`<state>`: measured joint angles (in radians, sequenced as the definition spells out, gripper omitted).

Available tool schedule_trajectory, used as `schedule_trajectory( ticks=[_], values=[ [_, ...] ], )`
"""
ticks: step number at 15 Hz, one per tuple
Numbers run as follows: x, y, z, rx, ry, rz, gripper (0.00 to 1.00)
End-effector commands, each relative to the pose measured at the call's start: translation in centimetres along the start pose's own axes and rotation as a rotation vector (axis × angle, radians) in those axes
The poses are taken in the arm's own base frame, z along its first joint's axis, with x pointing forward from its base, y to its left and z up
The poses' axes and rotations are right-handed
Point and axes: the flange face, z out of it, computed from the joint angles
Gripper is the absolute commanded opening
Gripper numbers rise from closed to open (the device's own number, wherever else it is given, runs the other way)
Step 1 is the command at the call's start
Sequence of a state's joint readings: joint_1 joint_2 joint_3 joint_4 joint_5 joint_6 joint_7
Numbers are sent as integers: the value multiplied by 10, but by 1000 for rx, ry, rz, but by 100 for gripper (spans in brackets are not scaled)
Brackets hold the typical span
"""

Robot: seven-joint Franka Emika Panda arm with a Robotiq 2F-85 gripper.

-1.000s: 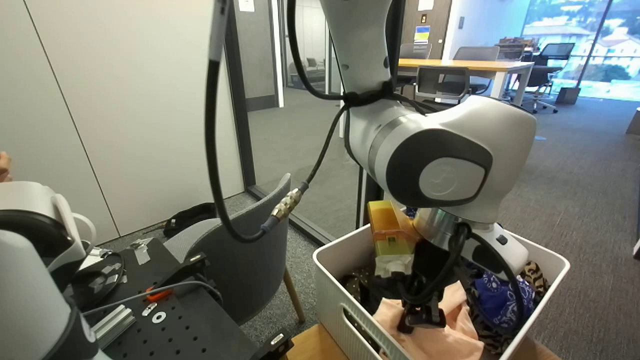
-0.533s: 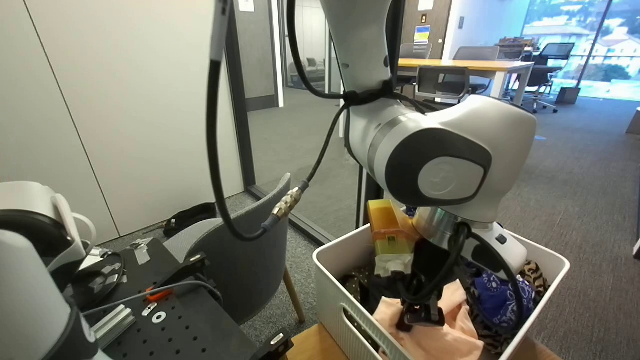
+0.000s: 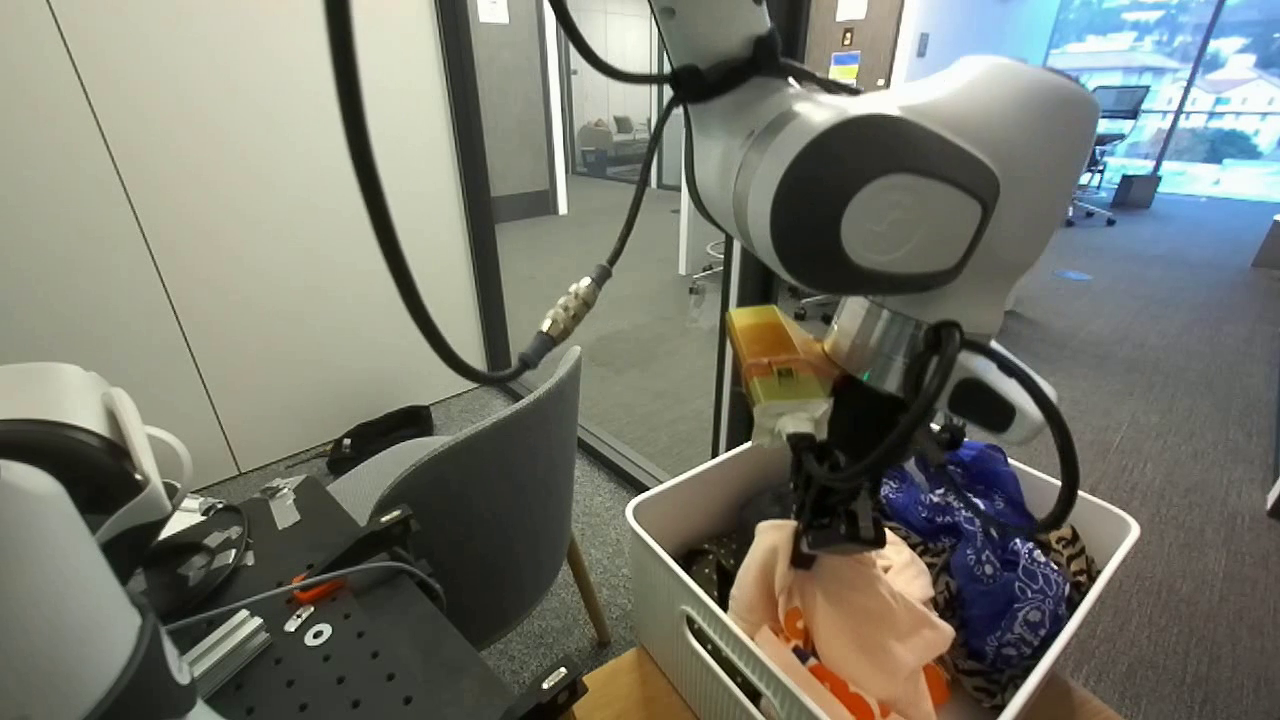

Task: Remove the peach clothing and the black clothing from the box and place them on the backrest of the grey chair

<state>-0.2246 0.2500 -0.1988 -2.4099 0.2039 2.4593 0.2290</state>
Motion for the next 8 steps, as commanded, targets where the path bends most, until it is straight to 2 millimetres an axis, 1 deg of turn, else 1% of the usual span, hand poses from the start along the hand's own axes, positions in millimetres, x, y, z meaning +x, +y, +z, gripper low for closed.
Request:
schedule_trajectory(
  ticks=[1, 4, 8],
  values=[
    [-47, -14, -66, 74, 42, -66, 4],
    [-82, -35, -112, 117, 91, -138, 4],
    [-140, -68, -171, 166, 168, -245, 4]
  ],
)
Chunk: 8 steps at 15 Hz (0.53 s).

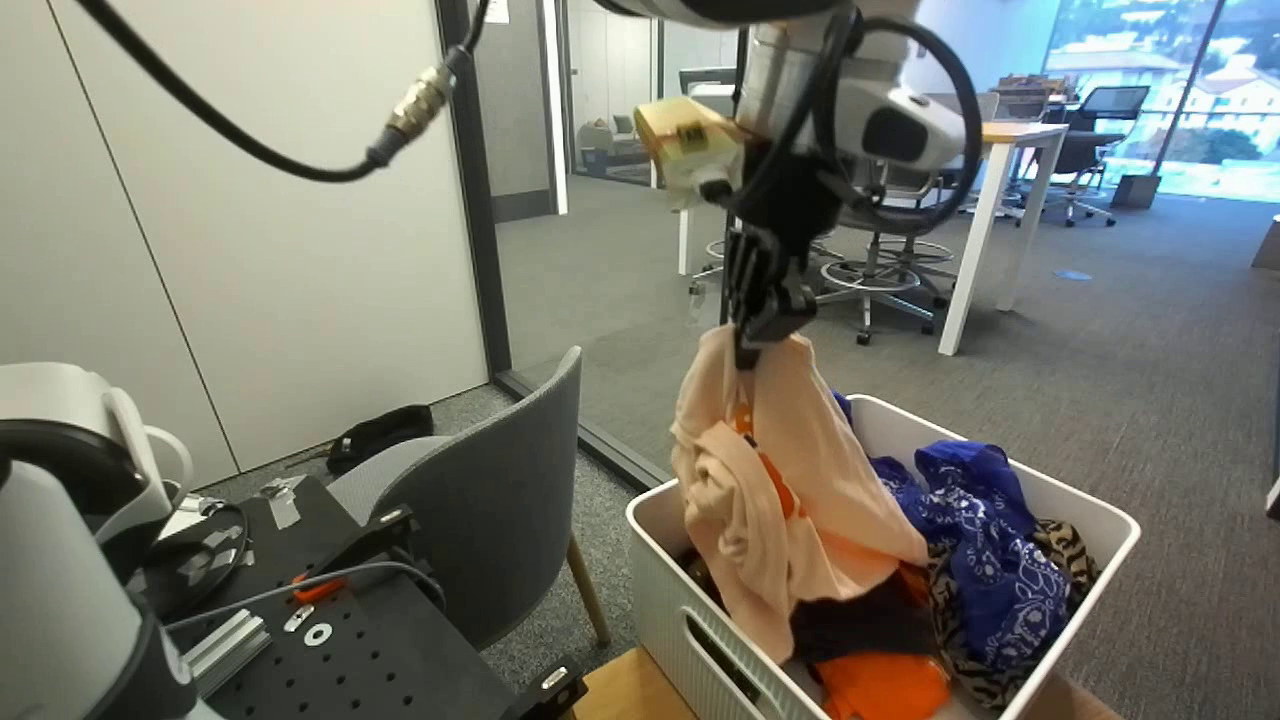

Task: Remove the peach clothing and the black clothing from the box and place them on the backrest of the grey chair

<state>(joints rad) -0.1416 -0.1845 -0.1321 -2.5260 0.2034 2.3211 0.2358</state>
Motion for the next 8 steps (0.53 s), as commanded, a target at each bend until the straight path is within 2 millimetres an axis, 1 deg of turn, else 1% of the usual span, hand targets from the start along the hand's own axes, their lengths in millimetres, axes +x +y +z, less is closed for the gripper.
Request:
schedule_trajectory(
  ticks=[1, 3, 5, 8],
  values=[
    [-51, -42, -59, 42, 75, -87, 4],
    [-75, -71, -91, 61, 110, -132, 4],
    [-104, -100, -121, 75, 139, -183, 4],
    [-150, -147, -159, 81, 177, -269, 4]
  ],
)
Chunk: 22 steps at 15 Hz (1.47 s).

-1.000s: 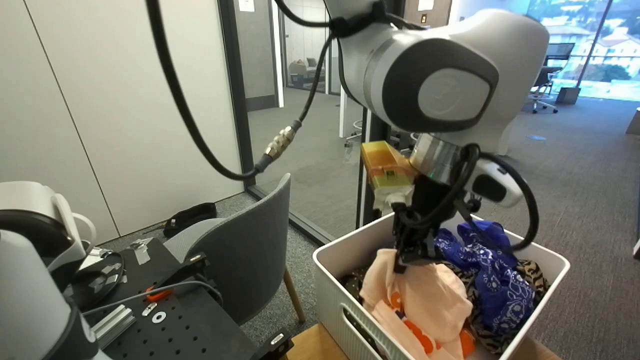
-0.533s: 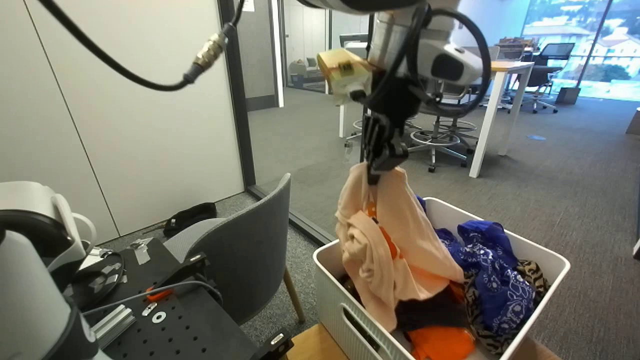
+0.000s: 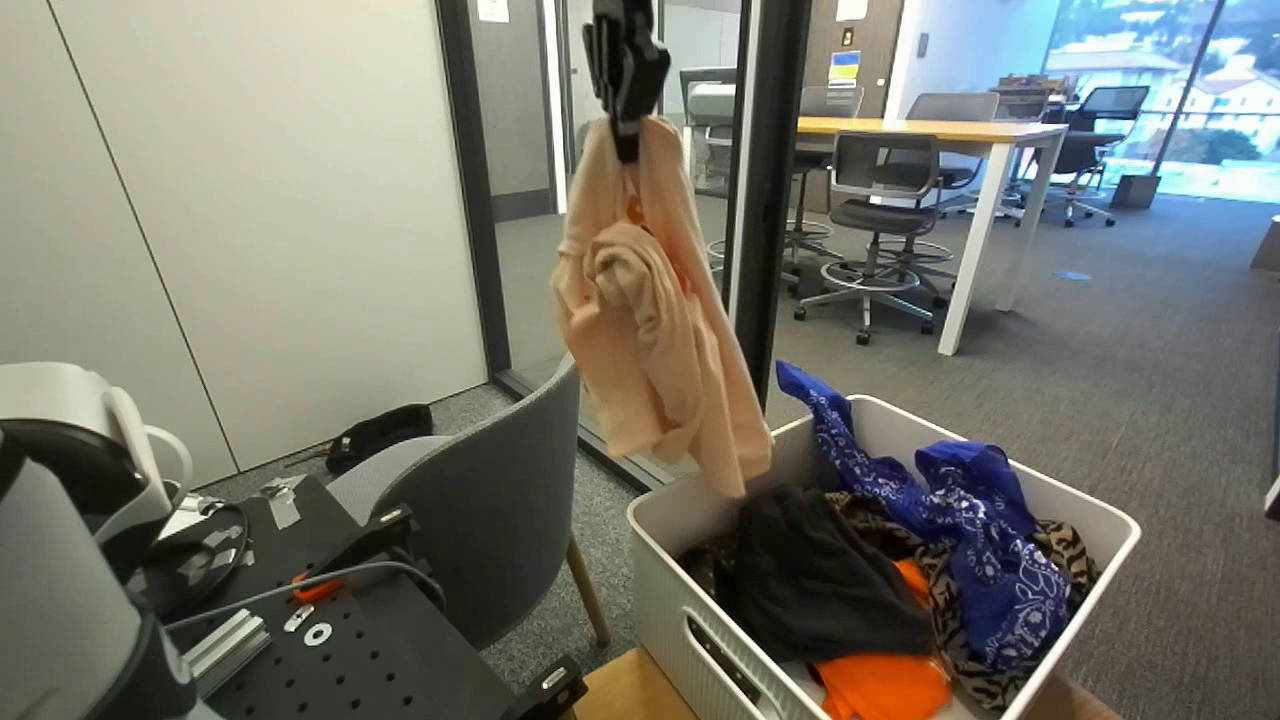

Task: Remove the peach clothing and the black clothing from the box and place them on the backrest of the grey chair

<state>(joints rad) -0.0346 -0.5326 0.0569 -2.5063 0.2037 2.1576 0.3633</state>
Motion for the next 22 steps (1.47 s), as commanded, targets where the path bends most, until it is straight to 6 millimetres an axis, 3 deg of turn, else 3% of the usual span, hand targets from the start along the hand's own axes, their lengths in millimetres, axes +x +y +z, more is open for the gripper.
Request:
schedule_trajectory(
  ticks=[1, 5, 8, 15, 19, 22],
  values=[
    [-34, -61, -54, 24, 45, -79, 4],
    [-63, -116, -80, 36, 75, -184, 3],
    [-82, -142, -69, 30, 82, -250, 3],
    [-110, -181, -10, -29, 0, -352, 3],
    [-101, -187, 31, -61, -58, -328, 3],
    [-90, -184, 46, -77, -84, -296, 3]
  ],
)
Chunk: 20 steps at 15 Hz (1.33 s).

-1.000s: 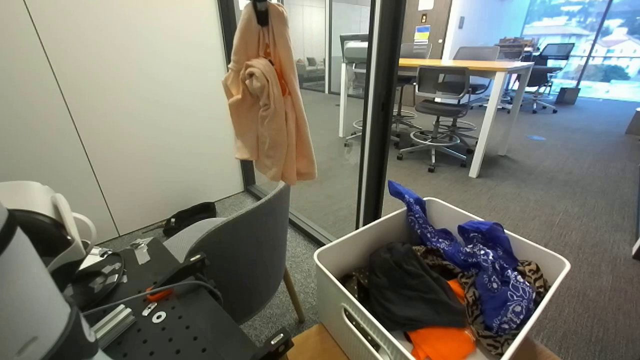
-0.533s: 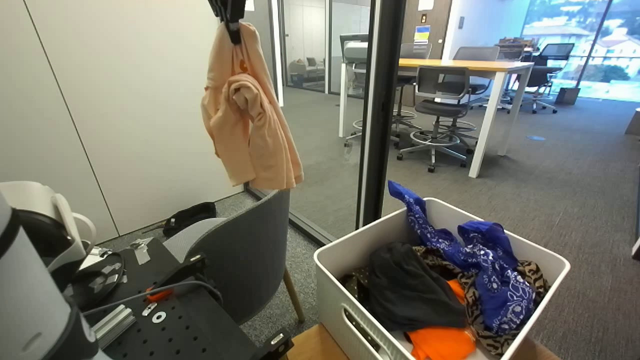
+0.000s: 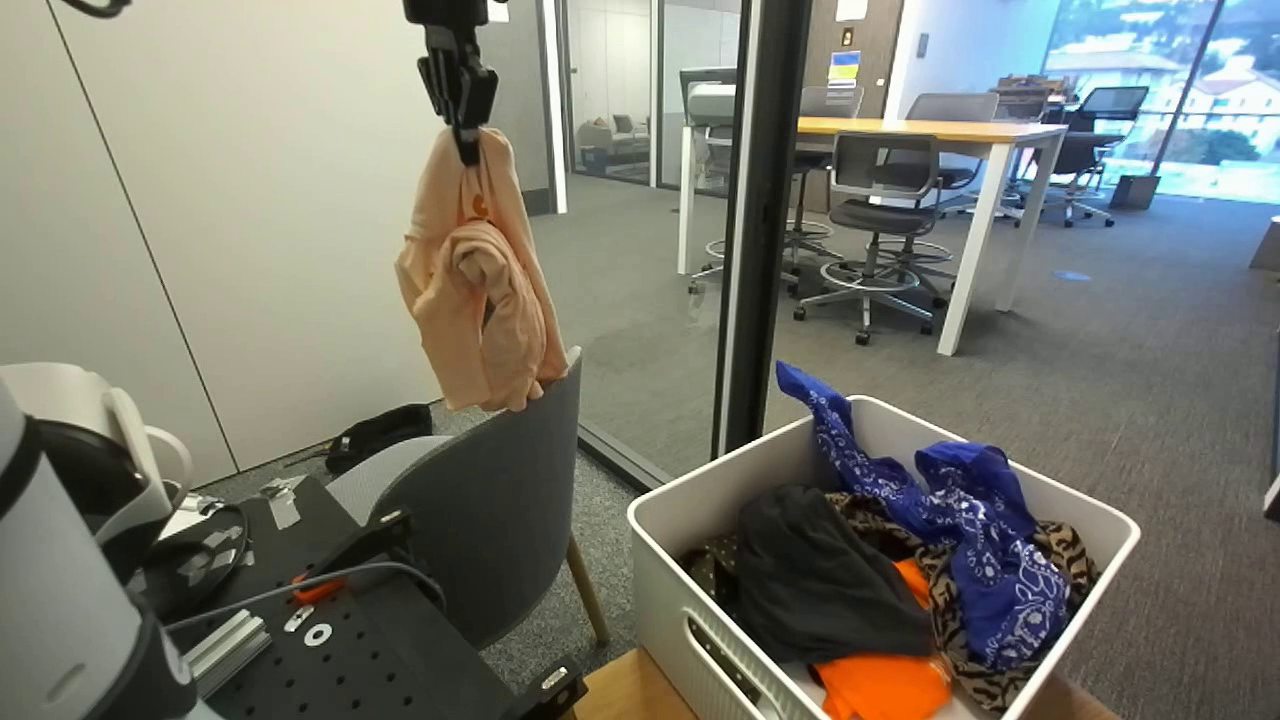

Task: Remove the peach clothing and the black clothing from the box and place them on the backrest of the grey chair

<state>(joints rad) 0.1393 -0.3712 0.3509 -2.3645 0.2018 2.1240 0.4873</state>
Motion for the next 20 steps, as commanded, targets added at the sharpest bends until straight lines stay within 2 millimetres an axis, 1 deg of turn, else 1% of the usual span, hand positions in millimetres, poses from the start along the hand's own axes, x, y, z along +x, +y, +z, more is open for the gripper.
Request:
schedule_trajectory(
  ticks=[1, 3, 8, 9, 12, 15, 20],
  values=[
    [18, 0, 4, -5, 3, 46, 3],
    [23, 4, 1, -14, 9, 64, 3],
    [33, 17, -29, -35, 81, 111, 3],
    [35, 22, -37, -37, 96, 124, 3],
    [42, 34, -48, -51, 133, 157, 3],
    [48, 48, -51, -67, 149, 187, 3],
    [54, 54, -36, -70, 117, 207, 3]
  ],
)
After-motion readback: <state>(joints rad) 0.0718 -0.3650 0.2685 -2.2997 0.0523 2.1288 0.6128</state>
